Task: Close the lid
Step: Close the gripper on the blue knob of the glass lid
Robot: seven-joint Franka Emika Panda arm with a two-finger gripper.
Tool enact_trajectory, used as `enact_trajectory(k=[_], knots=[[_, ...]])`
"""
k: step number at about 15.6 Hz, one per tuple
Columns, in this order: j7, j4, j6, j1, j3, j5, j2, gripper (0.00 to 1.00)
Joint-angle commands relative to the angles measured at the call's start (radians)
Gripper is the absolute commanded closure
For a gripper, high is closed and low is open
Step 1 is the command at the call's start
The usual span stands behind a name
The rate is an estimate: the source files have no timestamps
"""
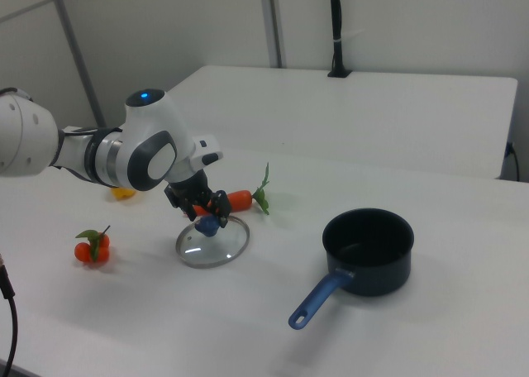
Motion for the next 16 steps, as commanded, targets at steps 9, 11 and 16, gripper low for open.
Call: enact_trajectory(k=[9, 11, 16], knots=[[0.016, -0.002, -0.014, 0.0, 0.001, 0.017, 0.018, 0.18], [0.016, 0.001, -0.014, 0.0, 0.001, 0.018, 0.016, 0.23], [0.018, 0.004, -0.015, 0.001, 0.001, 0.024, 0.011, 0.53]])
